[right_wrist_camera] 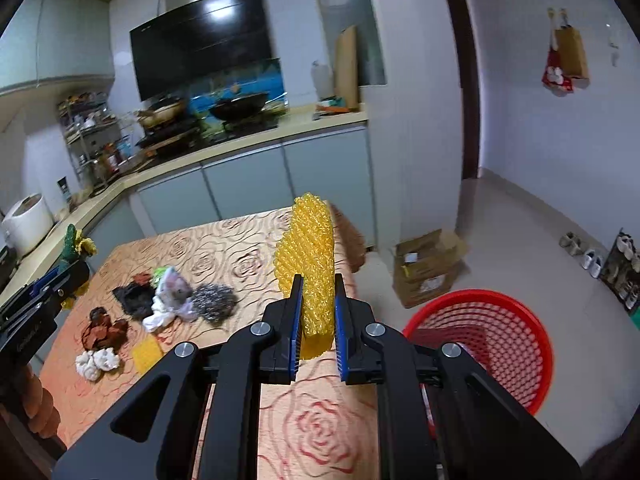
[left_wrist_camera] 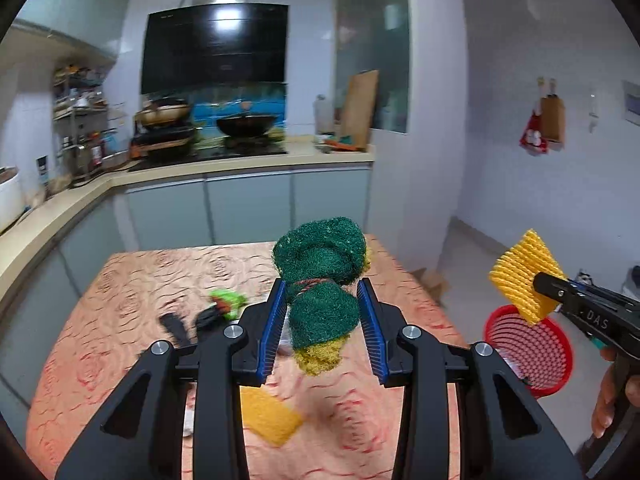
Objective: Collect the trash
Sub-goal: 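Lift both items and carry them over the red wastebasket, then open both grippers to drop the pad and mesh into the wastebasket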
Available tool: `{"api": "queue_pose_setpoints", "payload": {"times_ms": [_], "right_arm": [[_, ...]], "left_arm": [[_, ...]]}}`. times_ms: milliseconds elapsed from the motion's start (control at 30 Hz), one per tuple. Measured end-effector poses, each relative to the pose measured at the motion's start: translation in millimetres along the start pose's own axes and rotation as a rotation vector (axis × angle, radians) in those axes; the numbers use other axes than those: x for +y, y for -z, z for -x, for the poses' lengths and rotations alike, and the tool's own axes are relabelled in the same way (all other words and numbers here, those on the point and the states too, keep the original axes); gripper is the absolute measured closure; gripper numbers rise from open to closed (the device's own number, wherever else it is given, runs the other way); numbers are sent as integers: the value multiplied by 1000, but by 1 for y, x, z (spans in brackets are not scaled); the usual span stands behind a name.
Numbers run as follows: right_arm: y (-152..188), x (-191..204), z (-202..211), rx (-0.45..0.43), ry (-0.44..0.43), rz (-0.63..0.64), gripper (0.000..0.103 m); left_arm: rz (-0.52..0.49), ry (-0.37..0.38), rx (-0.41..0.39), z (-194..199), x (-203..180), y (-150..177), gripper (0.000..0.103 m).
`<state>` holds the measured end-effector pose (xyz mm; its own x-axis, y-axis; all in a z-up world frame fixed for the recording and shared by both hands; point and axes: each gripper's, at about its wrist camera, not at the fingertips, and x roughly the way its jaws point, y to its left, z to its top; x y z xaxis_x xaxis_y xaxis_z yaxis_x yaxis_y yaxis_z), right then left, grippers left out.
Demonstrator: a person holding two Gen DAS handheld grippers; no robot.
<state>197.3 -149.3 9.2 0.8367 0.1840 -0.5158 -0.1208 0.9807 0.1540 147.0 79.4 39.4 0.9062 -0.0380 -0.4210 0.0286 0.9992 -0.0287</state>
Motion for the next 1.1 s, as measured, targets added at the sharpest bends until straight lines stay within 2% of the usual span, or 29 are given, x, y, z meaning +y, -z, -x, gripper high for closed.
{"api": "queue_pose_setpoints", "payload": {"times_ms": [300, 567, 833, 1100], "right_arm": [[4, -45, 15, -18, 82, -45, 89], [9, -84, 20, -9, 164, -81, 89], [23, -128, 7, 47, 243, -126, 89], [42, -155, -25, 168, 289, -139, 89]], "left_arm": [[-45, 141, 18, -20, -65, -1, 68], [-78, 278, 66, -49, -119, 7, 68], [-142, 396, 135, -82, -183, 23, 68], [-175, 472, 251, -123, -223, 44, 68]]}}
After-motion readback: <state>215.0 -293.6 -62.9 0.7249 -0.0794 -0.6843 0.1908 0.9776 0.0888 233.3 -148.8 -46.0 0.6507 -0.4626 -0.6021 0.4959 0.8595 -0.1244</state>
